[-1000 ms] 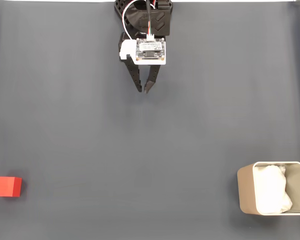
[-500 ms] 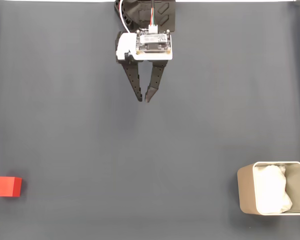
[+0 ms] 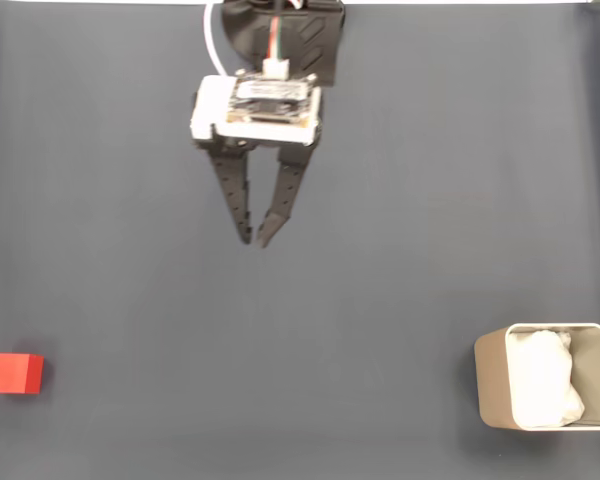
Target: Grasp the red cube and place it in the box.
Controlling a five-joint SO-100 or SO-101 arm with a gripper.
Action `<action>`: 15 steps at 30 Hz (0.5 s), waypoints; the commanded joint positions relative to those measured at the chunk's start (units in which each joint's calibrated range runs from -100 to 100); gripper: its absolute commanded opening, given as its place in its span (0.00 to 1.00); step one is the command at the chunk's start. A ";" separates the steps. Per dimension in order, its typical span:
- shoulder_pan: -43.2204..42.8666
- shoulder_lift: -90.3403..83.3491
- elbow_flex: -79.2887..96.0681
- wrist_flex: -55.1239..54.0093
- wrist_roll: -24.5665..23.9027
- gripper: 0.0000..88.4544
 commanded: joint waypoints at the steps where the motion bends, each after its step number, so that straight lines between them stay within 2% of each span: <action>1: 2.45 2.65 -6.74 0.11 0.24 0.00; 15: 14.52 16.86 -20.24 0.11 0.34 0.00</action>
